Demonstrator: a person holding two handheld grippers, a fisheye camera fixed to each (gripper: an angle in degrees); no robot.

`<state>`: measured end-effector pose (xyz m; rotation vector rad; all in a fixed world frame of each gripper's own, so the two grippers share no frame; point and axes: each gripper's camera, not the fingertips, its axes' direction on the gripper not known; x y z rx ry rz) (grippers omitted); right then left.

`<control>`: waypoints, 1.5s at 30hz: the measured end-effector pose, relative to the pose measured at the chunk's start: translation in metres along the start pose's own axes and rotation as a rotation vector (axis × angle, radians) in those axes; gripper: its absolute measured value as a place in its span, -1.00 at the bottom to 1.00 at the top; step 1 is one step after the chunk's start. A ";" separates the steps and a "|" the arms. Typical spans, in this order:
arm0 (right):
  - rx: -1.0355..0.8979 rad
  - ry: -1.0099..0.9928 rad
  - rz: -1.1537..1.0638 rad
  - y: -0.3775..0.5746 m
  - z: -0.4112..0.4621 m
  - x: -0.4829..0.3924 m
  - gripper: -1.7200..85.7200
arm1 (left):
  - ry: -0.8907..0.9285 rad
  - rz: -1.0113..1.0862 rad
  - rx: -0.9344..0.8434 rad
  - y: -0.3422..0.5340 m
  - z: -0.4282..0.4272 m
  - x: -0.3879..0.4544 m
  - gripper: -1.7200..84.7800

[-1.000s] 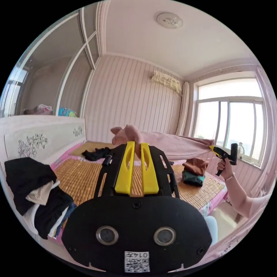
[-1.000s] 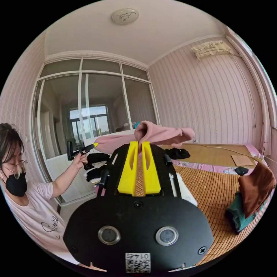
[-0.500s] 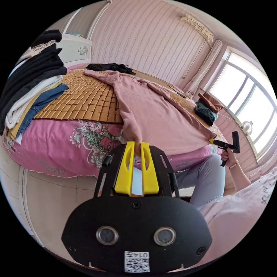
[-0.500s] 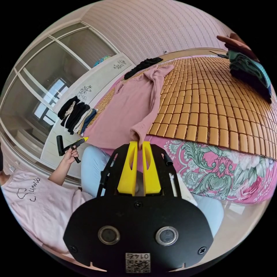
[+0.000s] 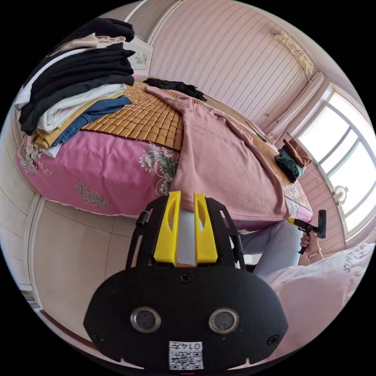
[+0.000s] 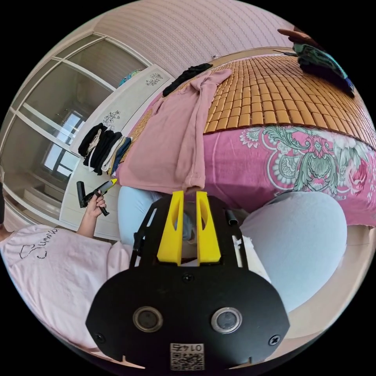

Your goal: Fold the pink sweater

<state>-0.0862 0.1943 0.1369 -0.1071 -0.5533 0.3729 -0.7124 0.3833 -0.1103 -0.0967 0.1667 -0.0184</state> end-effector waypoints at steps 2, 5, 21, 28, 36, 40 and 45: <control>0.074 0.049 0.058 -0.001 -0.013 0.008 -0.77 | -0.017 -0.024 0.037 0.002 -0.009 -0.010 -0.79; 0.194 0.081 0.041 -0.008 -0.023 0.005 -0.73 | -0.048 -0.046 0.082 -0.001 -0.009 -0.022 -0.75; 0.016 0.216 0.041 -0.038 0.043 0.003 -0.92 | -0.027 0.017 -0.091 -0.020 0.090 -0.034 -0.83; 0.095 0.258 -0.100 -0.098 0.001 -0.002 -0.85 | -0.180 0.086 0.125 -0.029 0.022 -0.038 -0.81; 0.104 0.258 -0.483 -0.310 0.077 -0.058 -0.77 | 0.070 0.441 0.060 -0.159 0.177 0.081 -0.76; 0.105 0.365 -0.420 -0.402 0.150 -0.058 -0.72 | 0.127 0.538 -0.087 -0.198 0.272 0.125 -0.75; -0.124 0.242 -0.186 -0.444 0.201 -0.009 -0.80 | 0.053 0.615 -0.278 -0.198 0.351 0.156 -0.77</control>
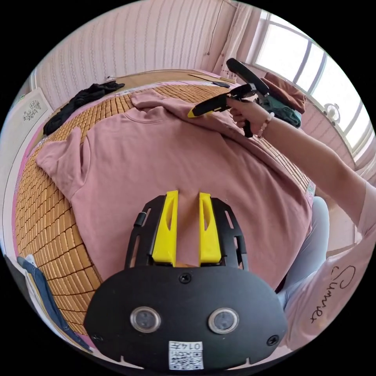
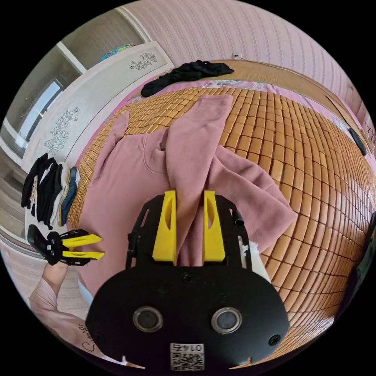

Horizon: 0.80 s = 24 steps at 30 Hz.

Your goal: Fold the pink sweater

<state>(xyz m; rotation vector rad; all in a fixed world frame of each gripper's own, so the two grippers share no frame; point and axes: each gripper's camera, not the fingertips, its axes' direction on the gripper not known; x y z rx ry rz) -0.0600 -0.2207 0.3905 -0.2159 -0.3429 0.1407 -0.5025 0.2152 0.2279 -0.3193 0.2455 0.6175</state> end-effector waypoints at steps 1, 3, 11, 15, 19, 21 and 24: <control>0.068 -0.031 0.002 0.012 -0.012 0.006 -0.85 | -0.001 0.005 -0.007 0.000 0.003 0.001 -0.77; 0.224 -0.123 0.013 0.045 -0.050 0.017 -0.87 | 0.012 0.009 -0.003 0.002 0.012 0.003 -0.77; 0.478 0.120 0.120 0.308 -0.203 0.060 -0.86 | 0.106 0.086 0.084 -0.008 0.011 0.071 -0.76; 0.594 -0.023 0.144 0.344 -0.232 0.091 -0.82 | 0.058 0.154 0.102 -0.062 0.024 0.132 -0.75; 0.593 -0.056 0.124 0.322 -0.234 0.097 -0.79 | -0.058 0.098 0.174 -0.117 0.046 0.159 -0.72; 0.550 -0.100 0.072 0.315 -0.222 0.093 -0.77 | -0.178 0.013 0.192 -0.149 0.077 0.157 -0.67; 0.529 -0.087 0.013 0.327 -0.201 0.082 -0.76 | -0.216 -0.178 0.075 -0.173 0.140 0.132 -0.62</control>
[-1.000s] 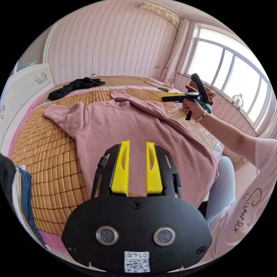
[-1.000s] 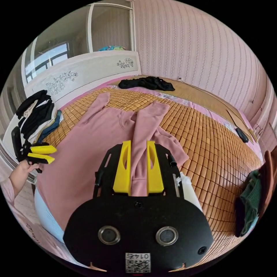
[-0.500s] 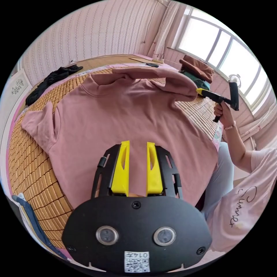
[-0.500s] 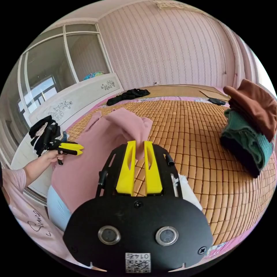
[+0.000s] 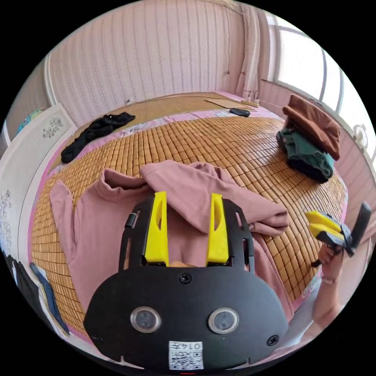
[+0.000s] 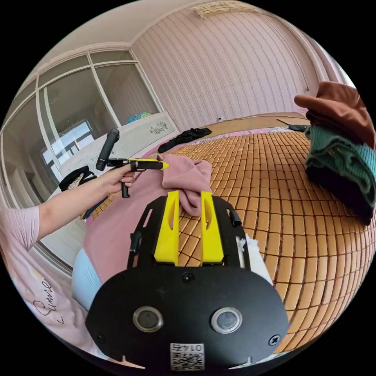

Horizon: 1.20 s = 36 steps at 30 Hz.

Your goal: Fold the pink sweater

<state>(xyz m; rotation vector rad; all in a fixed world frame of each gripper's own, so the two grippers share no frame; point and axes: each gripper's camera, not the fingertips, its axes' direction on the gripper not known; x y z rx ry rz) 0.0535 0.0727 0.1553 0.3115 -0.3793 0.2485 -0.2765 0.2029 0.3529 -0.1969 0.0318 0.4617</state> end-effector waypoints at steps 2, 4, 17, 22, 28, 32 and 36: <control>-0.028 -0.052 -0.042 0.000 -0.002 -0.009 -0.75 | 0.069 -0.101 -0.122 -0.001 0.042 -0.009 -0.65; -0.055 -0.038 -0.094 -0.002 -0.007 -0.016 -0.74 | 0.128 -0.116 -0.196 0.003 0.070 -0.007 -0.74; 0.191 -0.126 -0.074 0.010 -0.114 0.019 -0.55 | 0.283 0.956 0.400 0.118 -0.121 0.150 -0.98; 0.279 -0.221 -0.154 0.017 -0.149 0.027 -0.47 | 0.285 1.049 0.374 0.158 -0.141 0.179 -0.98; 0.337 -0.515 -0.334 0.013 -0.190 0.031 -0.92 | 0.180 1.011 0.431 0.153 -0.124 0.214 -0.97; 0.562 -0.067 -0.191 0.028 -0.262 0.045 -0.93 | 0.207 0.784 0.547 0.108 -0.113 0.256 -0.97; 0.622 0.450 0.091 0.049 -0.307 0.070 -0.93 | 0.332 0.689 0.480 0.082 -0.083 0.277 -0.95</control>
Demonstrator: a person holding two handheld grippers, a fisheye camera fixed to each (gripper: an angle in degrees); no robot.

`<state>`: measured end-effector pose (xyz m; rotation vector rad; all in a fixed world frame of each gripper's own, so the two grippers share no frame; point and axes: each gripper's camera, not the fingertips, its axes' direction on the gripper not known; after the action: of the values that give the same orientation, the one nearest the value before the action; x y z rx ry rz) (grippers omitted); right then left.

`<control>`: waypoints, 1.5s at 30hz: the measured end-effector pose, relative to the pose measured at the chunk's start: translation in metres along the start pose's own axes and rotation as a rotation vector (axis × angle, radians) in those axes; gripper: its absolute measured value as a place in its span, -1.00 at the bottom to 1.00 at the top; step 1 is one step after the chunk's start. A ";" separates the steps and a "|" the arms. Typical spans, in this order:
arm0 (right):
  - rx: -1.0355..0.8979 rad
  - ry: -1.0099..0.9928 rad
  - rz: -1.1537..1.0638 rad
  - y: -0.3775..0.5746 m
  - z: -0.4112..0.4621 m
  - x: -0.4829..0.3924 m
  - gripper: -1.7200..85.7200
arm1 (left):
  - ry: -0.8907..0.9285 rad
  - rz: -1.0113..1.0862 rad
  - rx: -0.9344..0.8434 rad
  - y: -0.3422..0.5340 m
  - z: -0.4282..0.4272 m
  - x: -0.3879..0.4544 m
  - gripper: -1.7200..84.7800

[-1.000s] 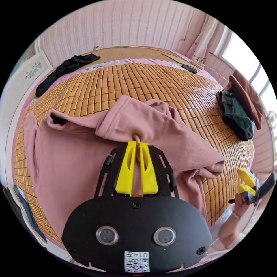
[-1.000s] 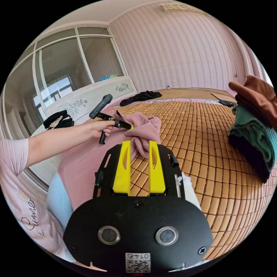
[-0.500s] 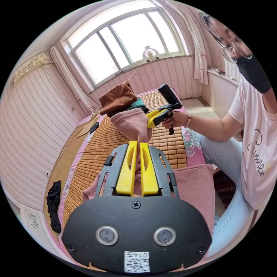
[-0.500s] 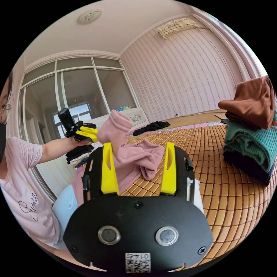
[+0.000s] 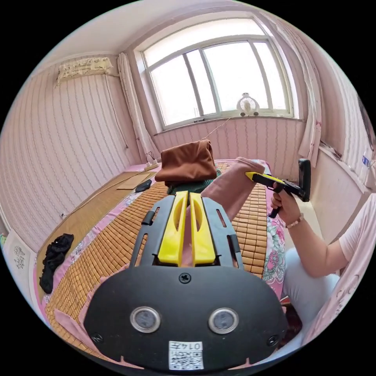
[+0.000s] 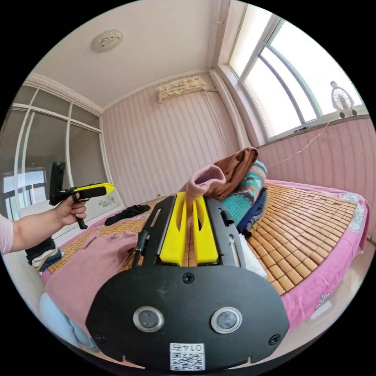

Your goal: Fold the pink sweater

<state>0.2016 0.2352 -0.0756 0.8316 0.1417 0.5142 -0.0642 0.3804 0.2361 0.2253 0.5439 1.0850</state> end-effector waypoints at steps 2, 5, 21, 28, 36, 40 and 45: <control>-0.223 0.043 0.035 -0.010 0.018 0.026 -0.93 | 0.007 -0.027 -0.091 0.017 0.024 -0.001 -0.94; -0.473 -0.013 0.031 -0.012 0.051 0.042 -0.92 | -0.036 0.005 -0.321 0.062 0.073 0.000 -0.88; -0.780 0.156 0.118 -0.040 0.042 0.085 -0.81 | 0.041 -0.020 -0.635 0.128 0.179 -0.017 -0.88; -0.641 0.147 0.193 -0.035 0.057 0.109 -0.71 | -0.214 -0.248 -0.609 0.127 0.208 -0.111 -0.82; -0.823 0.223 0.196 -0.018 0.107 0.120 -0.90 | -0.185 -0.491 -0.696 0.168 0.283 -0.180 -0.74; -0.741 0.251 0.236 -0.019 0.107 0.133 -0.95 | -0.231 -0.473 -0.707 0.164 0.285 -0.188 -0.88; -0.576 0.407 0.207 -0.027 0.091 0.127 -0.95 | -0.264 -0.532 -0.637 0.181 0.278 -0.205 -0.87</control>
<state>0.3512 0.2211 -0.0246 0.1707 0.2667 0.8663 -0.1311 0.3069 0.6124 -0.3195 -0.0059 0.6461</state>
